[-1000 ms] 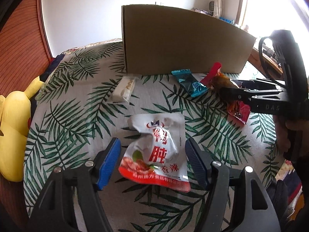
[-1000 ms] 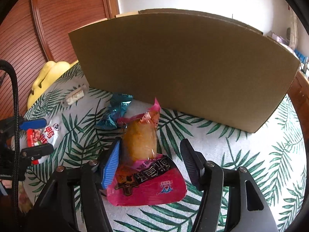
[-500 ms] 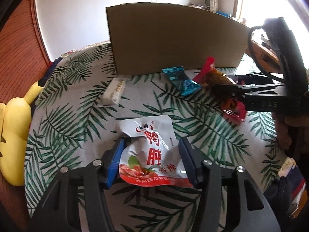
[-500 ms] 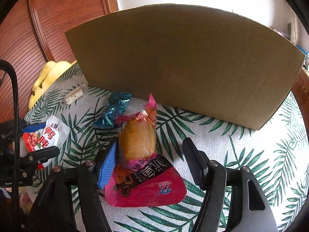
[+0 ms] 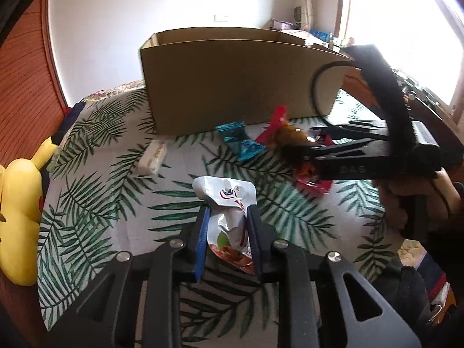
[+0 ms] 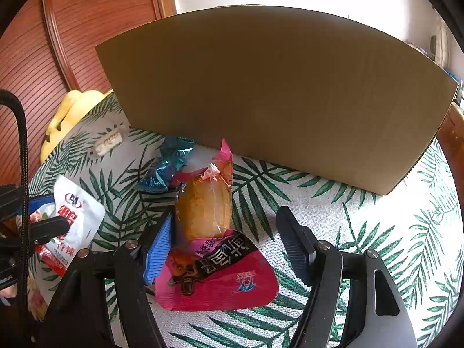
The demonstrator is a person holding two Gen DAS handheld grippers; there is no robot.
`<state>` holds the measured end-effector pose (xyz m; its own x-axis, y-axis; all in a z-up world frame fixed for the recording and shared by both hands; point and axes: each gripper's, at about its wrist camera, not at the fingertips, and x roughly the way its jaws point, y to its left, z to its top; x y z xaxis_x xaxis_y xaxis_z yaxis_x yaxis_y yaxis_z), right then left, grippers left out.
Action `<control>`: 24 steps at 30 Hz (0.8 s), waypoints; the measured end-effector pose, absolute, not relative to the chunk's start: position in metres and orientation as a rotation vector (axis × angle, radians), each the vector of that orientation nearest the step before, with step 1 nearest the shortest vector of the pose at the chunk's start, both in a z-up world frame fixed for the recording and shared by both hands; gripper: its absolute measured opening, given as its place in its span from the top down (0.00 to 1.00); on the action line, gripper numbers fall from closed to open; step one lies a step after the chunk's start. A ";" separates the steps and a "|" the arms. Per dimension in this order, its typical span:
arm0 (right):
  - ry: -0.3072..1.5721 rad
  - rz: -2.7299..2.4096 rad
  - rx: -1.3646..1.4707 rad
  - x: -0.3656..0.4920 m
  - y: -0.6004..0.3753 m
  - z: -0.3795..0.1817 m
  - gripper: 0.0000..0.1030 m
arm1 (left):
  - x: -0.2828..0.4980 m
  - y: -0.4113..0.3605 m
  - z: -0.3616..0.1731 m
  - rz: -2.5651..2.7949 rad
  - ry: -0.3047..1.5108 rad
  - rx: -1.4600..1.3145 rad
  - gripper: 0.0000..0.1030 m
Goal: Organize snacks
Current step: 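Grasp the white duck-gizzard pouch with the left tool while the right tool grasps the pink bread pack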
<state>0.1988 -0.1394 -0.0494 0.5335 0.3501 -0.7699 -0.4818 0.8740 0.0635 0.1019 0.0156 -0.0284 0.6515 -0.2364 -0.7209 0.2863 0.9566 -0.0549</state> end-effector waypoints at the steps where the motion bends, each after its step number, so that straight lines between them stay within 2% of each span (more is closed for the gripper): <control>1: 0.878 0.498 -0.165 0.199 -0.139 -0.050 0.31 | 0.100 0.012 -0.028 -0.305 0.807 0.073 0.78; 8: 0.878 0.497 -0.168 0.199 -0.139 -0.050 0.31 | 0.093 -0.005 -0.027 -0.303 0.786 0.124 0.78; 24: 0.880 0.498 -0.173 0.198 -0.137 -0.051 0.30 | 0.091 0.009 0.005 -0.287 0.716 0.067 0.78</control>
<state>0.1982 -0.1373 -0.0505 0.5322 0.3456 -0.7729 -0.4851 0.8727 0.0561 0.0915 0.0095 0.0048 0.7171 -0.2362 -0.6558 0.2818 0.9587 -0.0372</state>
